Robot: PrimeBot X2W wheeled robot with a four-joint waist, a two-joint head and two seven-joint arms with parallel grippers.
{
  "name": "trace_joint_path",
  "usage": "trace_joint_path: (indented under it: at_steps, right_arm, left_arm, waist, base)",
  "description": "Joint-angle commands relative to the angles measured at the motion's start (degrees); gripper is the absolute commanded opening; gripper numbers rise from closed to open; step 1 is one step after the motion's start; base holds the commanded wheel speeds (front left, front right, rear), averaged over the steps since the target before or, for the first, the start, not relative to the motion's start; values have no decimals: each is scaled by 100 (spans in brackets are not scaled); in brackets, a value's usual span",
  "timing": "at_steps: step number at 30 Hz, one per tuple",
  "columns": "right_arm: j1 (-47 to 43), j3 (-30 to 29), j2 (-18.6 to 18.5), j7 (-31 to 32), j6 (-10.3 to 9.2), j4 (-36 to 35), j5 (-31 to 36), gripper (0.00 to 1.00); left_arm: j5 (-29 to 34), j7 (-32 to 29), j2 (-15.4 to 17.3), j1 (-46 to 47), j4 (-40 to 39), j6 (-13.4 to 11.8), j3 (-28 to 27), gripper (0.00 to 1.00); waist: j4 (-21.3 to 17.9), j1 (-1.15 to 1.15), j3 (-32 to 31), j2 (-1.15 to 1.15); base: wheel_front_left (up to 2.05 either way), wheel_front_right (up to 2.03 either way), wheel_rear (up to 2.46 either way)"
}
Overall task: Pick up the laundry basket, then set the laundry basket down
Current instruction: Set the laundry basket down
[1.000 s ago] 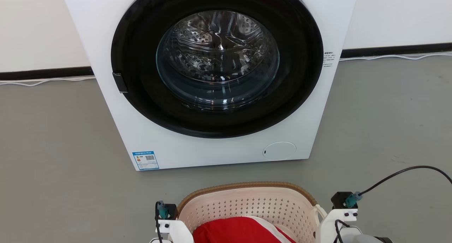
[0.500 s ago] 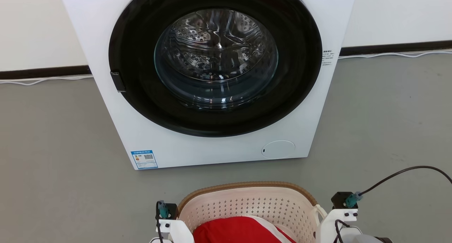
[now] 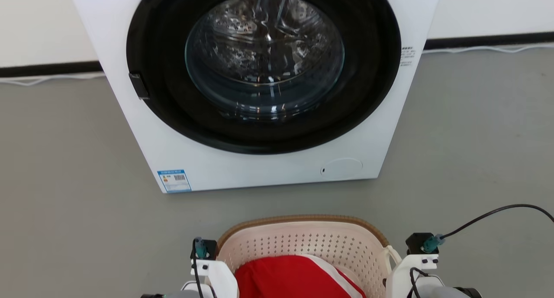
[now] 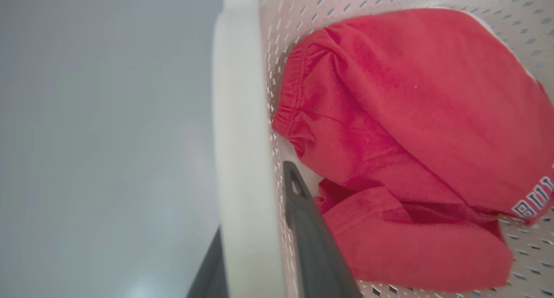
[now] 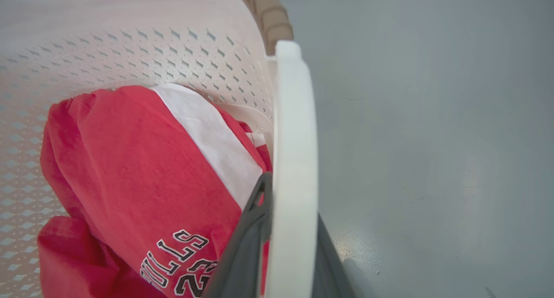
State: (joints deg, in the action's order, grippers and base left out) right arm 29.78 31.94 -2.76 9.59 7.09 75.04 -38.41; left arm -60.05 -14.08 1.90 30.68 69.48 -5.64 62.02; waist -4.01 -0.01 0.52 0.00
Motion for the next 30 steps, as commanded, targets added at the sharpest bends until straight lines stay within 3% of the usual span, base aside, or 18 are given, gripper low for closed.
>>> trace_joint_path:
  at_steps: [1, 11, 30]
  right_arm:
    - [298, 151, -11, -159, 40, -121, -29, 0]
    - [657, 414, -11, -753, 40, -327, -170, 0]
    - [2064, 543, -11, -2232, 40, -230, -223, 0]
  left_arm:
    - [67, 84, 98, 285, -5, -23, 13, 0]
    - [72, 523, 98, 871, 111, -134, 22, 0]
    - [112, 2093, 182, 2522, 376, -446, -323, 0]
  waist:
    - [11, 1, 123, 0]
    - [80, 1, 1103, 0]
    - [197, 1, 3466, 0]
  base:
    - [0, 0, 0]
    - [0, 0, 0]
    - [0, 0, 0]
